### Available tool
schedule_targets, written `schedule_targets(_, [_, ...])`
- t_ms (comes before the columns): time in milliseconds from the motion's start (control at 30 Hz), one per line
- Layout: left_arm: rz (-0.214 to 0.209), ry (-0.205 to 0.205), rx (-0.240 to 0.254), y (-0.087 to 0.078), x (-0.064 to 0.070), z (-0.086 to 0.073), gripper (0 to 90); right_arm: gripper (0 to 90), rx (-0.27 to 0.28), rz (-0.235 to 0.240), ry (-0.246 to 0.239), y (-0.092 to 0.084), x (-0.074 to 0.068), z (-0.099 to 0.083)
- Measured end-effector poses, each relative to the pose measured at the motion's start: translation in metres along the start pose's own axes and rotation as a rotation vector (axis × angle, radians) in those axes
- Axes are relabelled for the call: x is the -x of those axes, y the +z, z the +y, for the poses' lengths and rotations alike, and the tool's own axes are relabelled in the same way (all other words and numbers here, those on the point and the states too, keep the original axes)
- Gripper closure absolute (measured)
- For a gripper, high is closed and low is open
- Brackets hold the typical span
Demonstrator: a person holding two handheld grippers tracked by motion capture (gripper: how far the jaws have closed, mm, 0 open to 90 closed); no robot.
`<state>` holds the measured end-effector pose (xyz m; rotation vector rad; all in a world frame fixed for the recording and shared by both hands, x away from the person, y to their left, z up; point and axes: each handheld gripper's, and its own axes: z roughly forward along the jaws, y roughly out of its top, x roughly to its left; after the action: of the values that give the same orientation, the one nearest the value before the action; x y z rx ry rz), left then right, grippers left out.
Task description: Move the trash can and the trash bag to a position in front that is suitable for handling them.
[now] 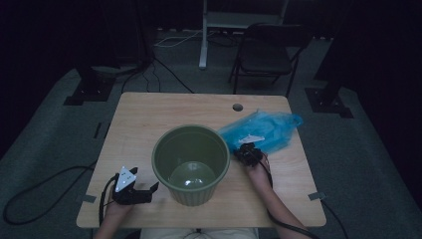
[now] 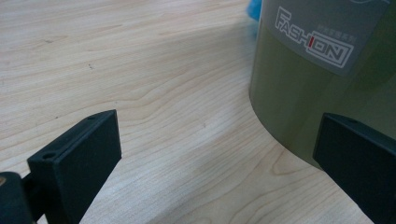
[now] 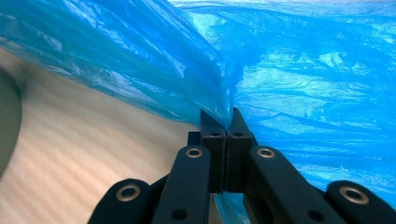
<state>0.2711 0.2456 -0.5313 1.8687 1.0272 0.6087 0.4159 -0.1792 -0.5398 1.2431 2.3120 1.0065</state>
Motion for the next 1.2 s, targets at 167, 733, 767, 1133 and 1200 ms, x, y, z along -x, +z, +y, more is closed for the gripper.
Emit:
schedule_targets(167, [0.000, -0.003, 0.002, -0.001, 0.000, 0.000, 1.5, 89.5, -0.013, 0.056, 0.014, -0.025, 0.020, -0.023])
schedule_targets(733, [0.006, -0.006, -0.001, 0.000, -0.001, 0.000, 1.5, 86.9, -0.065, 0.209, -0.051, -0.093, 0.044, -0.086])
schedule_targets(767, [0.004, -0.007, -0.002, 0.001, 0.000, 0.000, 1.5, 81.3, -0.067, 0.213, -0.041, -0.096, 0.043, -0.088])
schedule_targets(1133, [0.001, -0.004, -0.005, 0.001, 0.001, 0.001, 1.5, 36.2, 0.039, 0.144, 0.026, -0.159, 0.040, -0.095])
schedule_targets(1200, [0.002, -0.002, -0.006, 0.001, 0.001, 0.001, 1.5, 35.7, 0.073, 0.053, 0.058, -0.171, 0.051, -0.096])
